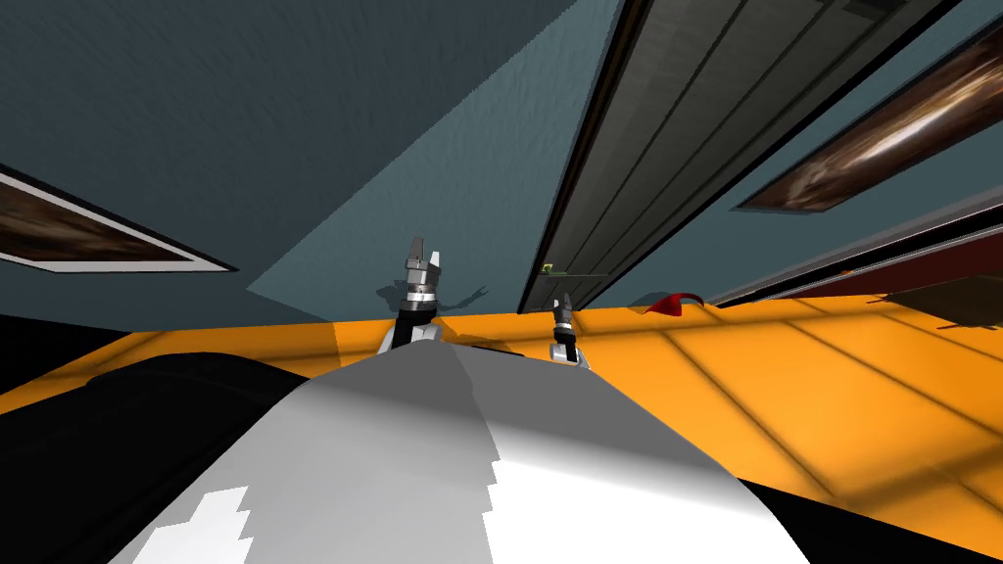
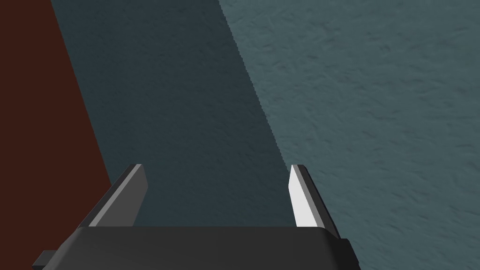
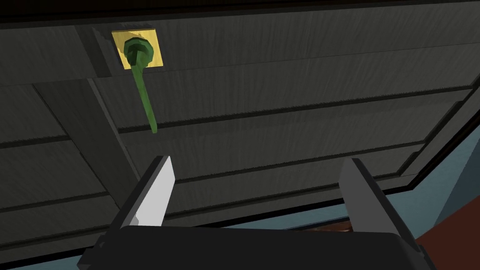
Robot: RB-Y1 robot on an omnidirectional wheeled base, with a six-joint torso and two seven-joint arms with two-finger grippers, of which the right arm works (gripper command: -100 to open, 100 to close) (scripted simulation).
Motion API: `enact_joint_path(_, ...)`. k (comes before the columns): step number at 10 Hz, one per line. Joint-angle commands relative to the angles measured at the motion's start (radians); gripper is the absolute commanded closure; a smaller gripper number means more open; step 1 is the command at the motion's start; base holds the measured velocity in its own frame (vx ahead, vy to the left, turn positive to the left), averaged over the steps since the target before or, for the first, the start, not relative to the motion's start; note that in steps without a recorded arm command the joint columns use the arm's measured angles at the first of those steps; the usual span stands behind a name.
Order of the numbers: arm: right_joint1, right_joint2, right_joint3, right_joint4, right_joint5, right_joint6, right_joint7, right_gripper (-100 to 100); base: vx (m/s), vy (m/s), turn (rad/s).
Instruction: Pull the door open
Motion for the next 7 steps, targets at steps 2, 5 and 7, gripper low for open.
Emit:
enact_joint_path(2, -0.026, -0.004, 0.000, 0.068, -0.003, -0.015, -0.002, -100, 0.038, -0.072, 0.095)
enact_joint_path(5, -0.059, -0.010, -0.001, 0.146, -0.006, -0.027, -0.005, -100, 0.053, -0.088, 0.126)
enact_joint_path(7, -0.080, -0.014, -0.001, 0.201, -0.009, -0.035, -0.007, -100, 0.049, -0.118, 0.114)
